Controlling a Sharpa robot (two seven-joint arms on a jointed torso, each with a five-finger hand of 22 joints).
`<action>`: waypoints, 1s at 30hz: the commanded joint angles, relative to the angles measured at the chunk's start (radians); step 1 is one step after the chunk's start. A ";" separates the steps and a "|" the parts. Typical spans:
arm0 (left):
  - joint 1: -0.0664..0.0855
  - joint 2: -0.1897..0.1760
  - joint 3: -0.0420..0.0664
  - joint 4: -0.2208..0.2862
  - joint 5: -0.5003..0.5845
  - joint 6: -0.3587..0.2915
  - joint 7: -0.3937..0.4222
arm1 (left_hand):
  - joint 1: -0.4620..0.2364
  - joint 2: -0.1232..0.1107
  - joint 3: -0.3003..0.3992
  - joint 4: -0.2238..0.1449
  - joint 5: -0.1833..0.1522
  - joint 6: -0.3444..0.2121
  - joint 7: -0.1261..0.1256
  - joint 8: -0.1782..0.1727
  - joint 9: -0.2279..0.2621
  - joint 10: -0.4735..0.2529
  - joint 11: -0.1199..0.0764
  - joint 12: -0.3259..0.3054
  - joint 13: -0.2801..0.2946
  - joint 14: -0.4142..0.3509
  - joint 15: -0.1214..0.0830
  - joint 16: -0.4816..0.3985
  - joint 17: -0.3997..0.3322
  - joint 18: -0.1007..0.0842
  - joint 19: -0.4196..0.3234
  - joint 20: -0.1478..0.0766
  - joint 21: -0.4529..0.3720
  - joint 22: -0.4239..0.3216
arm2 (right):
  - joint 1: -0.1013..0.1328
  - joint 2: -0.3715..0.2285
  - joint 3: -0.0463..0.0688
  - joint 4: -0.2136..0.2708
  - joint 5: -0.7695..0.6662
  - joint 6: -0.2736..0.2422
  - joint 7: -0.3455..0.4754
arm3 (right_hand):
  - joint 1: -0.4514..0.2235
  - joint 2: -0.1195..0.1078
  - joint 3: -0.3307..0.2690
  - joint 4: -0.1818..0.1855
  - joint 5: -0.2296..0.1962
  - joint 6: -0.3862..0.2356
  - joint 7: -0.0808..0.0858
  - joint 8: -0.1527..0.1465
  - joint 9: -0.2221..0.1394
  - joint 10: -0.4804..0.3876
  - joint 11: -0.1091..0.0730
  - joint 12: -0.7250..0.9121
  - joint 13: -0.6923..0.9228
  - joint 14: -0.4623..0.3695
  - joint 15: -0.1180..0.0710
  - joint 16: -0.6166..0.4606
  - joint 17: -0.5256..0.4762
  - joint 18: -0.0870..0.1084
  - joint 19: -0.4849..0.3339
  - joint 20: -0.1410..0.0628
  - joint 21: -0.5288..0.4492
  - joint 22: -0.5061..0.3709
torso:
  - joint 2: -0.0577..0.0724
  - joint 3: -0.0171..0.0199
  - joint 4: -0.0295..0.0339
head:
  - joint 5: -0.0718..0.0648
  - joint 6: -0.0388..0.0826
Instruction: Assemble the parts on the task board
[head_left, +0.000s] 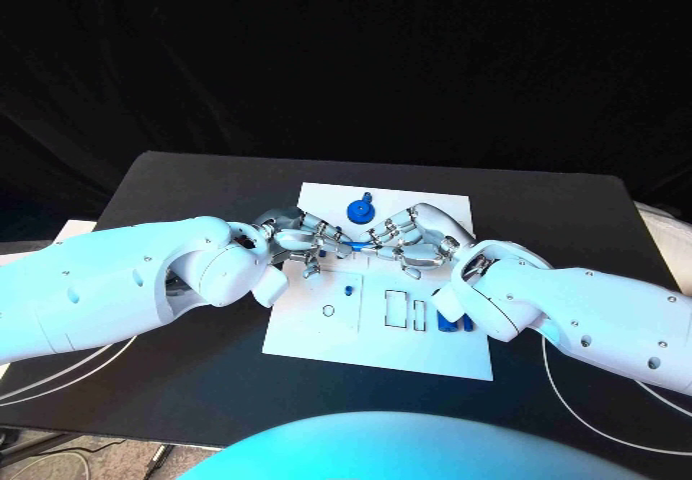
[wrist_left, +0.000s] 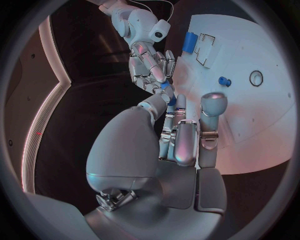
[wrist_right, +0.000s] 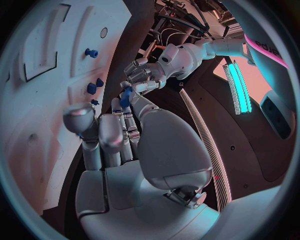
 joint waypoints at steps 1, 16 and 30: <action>0.000 0.001 0.001 0.002 0.005 0.004 0.010 | 0.003 0.012 0.004 -0.001 0.003 0.058 -0.036 0.003 0.008 0.044 -0.034 0.003 0.001 0.000 -0.010 -0.004 0.002 0.001 0.001 -0.005 0.005 0.001 | -0.001 0.003 0.000 0.005 -0.003 0.001 0.012 | 0.008 0.011 0.016 -0.007 -0.008 0.014 -0.003 0.007 0.002 0.019 -0.004 0.005 0.002 0.025 -0.005 0.019 0.023 -0.012 0.015 -0.005 0.022 0.026 | 0.000 0.0000 -0.0001 | -0.001 0.000; 0.000 0.002 0.001 0.004 0.017 -0.002 0.013 | 0.000 0.010 0.012 -0.004 0.003 0.060 -0.036 0.002 0.008 0.044 -0.033 0.003 0.001 0.001 -0.010 -0.003 0.003 0.001 0.002 -0.005 0.006 0.002 | -0.002 0.007 0.000 0.016 0.003 0.003 0.007 | 0.004 -0.029 0.061 -0.038 0.012 0.001 0.002 -0.005 -0.004 0.045 -0.004 -0.028 -0.001 0.028 -0.005 0.035 0.039 -0.017 0.024 -0.009 0.047 0.050 | -0.001 -0.0009 0.0008 | 0.000 0.000; 0.000 0.002 0.001 0.010 0.055 -0.018 0.027 | -0.002 0.010 0.016 -0.005 0.003 0.061 -0.037 0.002 0.008 0.045 -0.034 0.003 0.001 0.001 -0.010 -0.003 0.003 0.000 0.002 -0.006 0.006 0.002 | -0.004 0.007 0.000 0.011 0.006 -0.059 0.022 | -0.036 -0.074 0.018 -0.036 0.034 -0.063 0.018 -0.002 -0.005 -0.016 0.014 -0.033 0.000 0.024 0.007 0.033 0.035 -0.015 0.016 0.003 0.039 0.039 | -0.001 -0.0010 0.0002 | 0.000 0.000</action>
